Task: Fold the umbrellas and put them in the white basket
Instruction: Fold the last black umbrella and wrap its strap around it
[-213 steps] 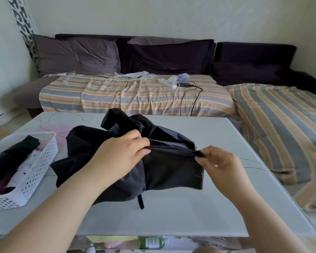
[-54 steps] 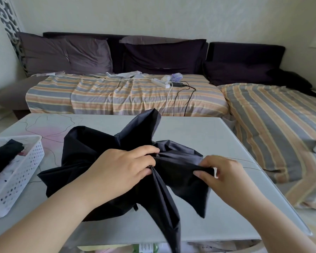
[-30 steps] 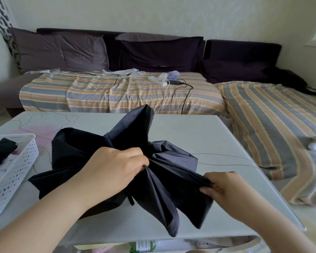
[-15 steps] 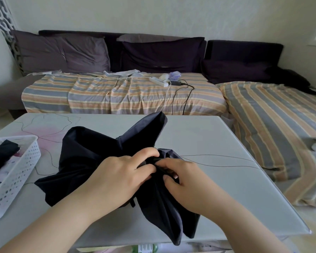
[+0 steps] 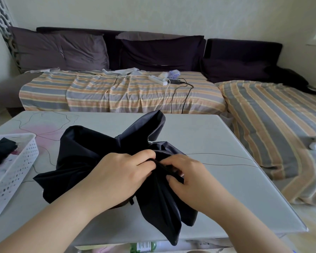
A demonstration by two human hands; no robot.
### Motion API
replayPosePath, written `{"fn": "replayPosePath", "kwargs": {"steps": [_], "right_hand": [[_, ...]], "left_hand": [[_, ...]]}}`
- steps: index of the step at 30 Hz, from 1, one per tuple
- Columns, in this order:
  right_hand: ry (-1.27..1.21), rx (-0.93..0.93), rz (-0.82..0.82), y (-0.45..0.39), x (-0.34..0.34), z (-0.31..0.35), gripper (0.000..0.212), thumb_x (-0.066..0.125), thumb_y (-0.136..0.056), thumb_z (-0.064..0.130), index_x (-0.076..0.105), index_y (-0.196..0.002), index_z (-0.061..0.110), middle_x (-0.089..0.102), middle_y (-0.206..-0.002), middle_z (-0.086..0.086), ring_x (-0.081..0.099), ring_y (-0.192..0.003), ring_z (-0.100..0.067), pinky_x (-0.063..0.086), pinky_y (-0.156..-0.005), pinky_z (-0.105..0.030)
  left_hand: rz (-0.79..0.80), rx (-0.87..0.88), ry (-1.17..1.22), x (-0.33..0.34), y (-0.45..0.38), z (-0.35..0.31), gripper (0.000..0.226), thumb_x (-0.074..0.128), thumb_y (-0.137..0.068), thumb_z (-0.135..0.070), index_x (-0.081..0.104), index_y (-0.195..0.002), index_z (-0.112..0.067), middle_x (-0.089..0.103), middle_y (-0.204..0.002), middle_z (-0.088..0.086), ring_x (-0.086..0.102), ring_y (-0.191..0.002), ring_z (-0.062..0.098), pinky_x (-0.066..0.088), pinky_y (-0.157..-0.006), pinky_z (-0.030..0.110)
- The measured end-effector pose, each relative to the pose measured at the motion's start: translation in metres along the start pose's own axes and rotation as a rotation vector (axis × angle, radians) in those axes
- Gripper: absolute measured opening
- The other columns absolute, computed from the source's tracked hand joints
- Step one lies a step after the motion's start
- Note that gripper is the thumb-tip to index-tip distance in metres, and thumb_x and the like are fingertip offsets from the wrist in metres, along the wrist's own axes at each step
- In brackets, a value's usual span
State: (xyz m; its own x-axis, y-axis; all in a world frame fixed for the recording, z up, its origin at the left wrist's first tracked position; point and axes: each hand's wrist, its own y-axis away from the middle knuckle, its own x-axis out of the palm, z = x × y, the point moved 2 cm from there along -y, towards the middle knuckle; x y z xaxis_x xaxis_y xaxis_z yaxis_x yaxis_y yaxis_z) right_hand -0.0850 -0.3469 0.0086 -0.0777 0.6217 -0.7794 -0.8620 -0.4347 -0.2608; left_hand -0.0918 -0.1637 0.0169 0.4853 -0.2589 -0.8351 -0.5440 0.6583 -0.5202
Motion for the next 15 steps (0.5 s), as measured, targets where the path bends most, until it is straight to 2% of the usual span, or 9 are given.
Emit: {"fn": "replayPosePath", "kwargs": {"steps": [2, 4, 6, 8, 10, 13, 15], "right_hand": [[0.172, 0.119, 0.021, 0.005, -0.004, -0.011, 0.024, 0.056, -0.09, 0.026, 0.061, -0.113, 0.028, 0.063, -0.103, 0.013, 0.058, -0.096, -0.009, 0.047, -0.082, -0.025], [0.322, 0.213, 0.043, 0.012, -0.009, -0.023, 0.017, 0.052, -0.093, 0.033, 0.061, -0.105, 0.025, 0.067, -0.092, 0.003, 0.061, -0.087, -0.021, 0.049, -0.074, -0.033], [0.296, 0.232, -0.041, 0.019, -0.017, -0.033, 0.014, 0.052, -0.093, 0.024, 0.065, -0.099, 0.025, 0.068, -0.077, -0.003, 0.061, -0.074, -0.025, 0.048, -0.067, -0.033], [0.197, 0.234, -0.153, 0.024, -0.026, -0.04, 0.02, 0.054, -0.091, 0.014, 0.068, -0.094, 0.027, 0.068, -0.068, -0.004, 0.06, -0.065, -0.024, 0.044, -0.06, -0.028], [0.093, 0.211, -0.174, 0.027, -0.03, -0.044, 0.024, 0.055, -0.092, 0.01, 0.071, -0.093, 0.028, 0.068, -0.066, 0.004, 0.058, -0.061, -0.014, 0.041, -0.056, -0.02], [-0.048, 0.155, -0.2, 0.032, -0.033, -0.046, 0.023, 0.057, -0.093, 0.008, 0.073, -0.095, 0.025, 0.063, -0.07, 0.028, 0.059, -0.07, 0.003, 0.039, -0.06, -0.009], [-0.092, 0.123, -0.226, 0.035, -0.036, -0.043, 0.025, 0.056, -0.094, 0.01, 0.073, -0.091, 0.028, 0.065, -0.073, 0.029, 0.061, -0.069, 0.002, 0.042, -0.061, -0.01]], "left_hand": [[-0.007, -0.02, -0.002, -0.003, 0.0, 0.002, 0.02, 0.05, -0.086, -0.019, 0.07, -0.088, -0.017, 0.066, -0.108, -0.003, 0.051, -0.041, 0.015, 0.04, -0.036, 0.025], [-0.027, -0.039, 0.002, -0.006, 0.0, 0.004, 0.024, 0.047, -0.088, -0.02, 0.071, -0.086, -0.017, 0.067, -0.104, -0.004, 0.051, -0.04, 0.013, 0.041, -0.036, 0.025], [-0.054, -0.049, 0.021, -0.007, -0.001, 0.007, 0.026, 0.047, -0.088, -0.021, 0.072, -0.084, -0.017, 0.068, -0.1, -0.007, 0.054, -0.042, 0.013, 0.044, -0.037, 0.026], [-0.075, -0.043, 0.029, -0.008, -0.002, 0.008, 0.026, 0.048, -0.087, -0.02, 0.073, -0.082, -0.017, 0.069, -0.096, -0.008, 0.055, -0.043, 0.012, 0.045, -0.038, 0.026], [-0.08, -0.039, 0.028, -0.009, -0.004, 0.008, 0.026, 0.047, -0.086, -0.019, 0.073, -0.081, -0.016, 0.07, -0.095, -0.007, 0.055, -0.043, 0.012, 0.046, -0.039, 0.025], [-0.075, -0.057, 0.025, -0.01, -0.004, 0.011, 0.028, 0.046, -0.086, -0.021, 0.073, -0.081, -0.016, 0.07, -0.098, -0.007, 0.057, -0.044, 0.012, 0.047, -0.041, 0.024], [-0.071, -0.069, 0.028, -0.012, -0.003, 0.013, 0.028, 0.046, -0.086, -0.022, 0.074, -0.081, -0.017, 0.07, -0.098, -0.008, 0.057, -0.045, 0.011, 0.046, -0.042, 0.022]]}}
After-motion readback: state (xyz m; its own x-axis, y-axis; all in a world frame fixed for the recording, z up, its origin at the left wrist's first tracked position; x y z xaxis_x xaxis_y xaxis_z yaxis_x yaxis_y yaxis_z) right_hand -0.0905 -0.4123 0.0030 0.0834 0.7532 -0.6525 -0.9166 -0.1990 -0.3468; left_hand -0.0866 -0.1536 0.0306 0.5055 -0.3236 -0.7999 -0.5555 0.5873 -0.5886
